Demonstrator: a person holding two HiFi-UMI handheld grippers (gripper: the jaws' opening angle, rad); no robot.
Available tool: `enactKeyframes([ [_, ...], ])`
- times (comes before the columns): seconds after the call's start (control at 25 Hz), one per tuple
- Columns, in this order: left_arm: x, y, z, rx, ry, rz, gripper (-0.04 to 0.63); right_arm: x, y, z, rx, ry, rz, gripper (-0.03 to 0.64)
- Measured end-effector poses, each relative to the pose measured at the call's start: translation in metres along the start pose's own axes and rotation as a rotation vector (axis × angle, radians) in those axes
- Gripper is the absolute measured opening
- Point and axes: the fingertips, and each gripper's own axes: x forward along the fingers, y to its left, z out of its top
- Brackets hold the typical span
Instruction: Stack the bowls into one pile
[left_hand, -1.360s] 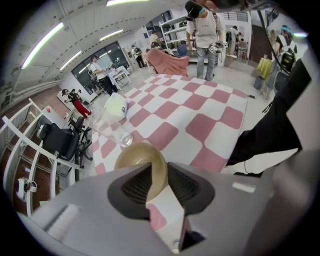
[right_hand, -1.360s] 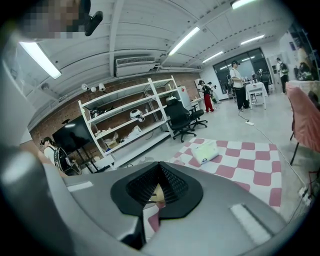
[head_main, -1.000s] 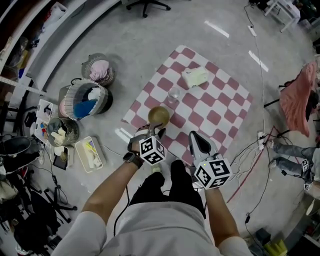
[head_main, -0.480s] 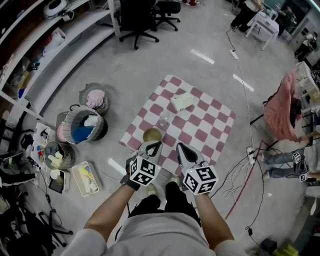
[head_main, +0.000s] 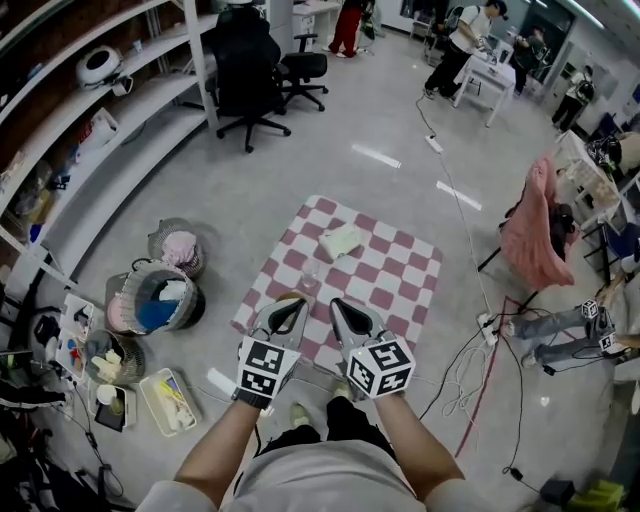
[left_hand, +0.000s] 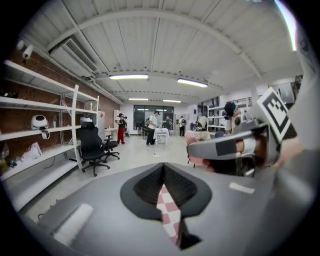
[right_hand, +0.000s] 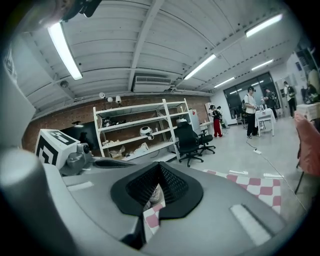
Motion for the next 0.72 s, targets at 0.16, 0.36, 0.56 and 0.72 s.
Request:
enactKeyframes([
  [0.16,-0.017,0.008,0.023,-0.069,-0.048,0.003,0.006,-0.002,0.013,0.021,-0.025,-0.036,0.012,0.011],
  [0.36,-0.038,0.011,0.056,-0.124,-0.115,-0.005,0.006,-0.002,0.03,0.046,-0.045,-0.075,0.025,0.011],
  [0.56,-0.056,0.013,0.086,-0.126,-0.166,-0.009,0.006,-0.004,0.046,0.076,-0.047,-0.124,0.052,0.011],
  [0.72,-0.067,0.018,0.102,-0.138,-0.2,-0.002,0.006,-0.005,0.049,0.086,-0.054,-0.14,0.054,0.009],
])
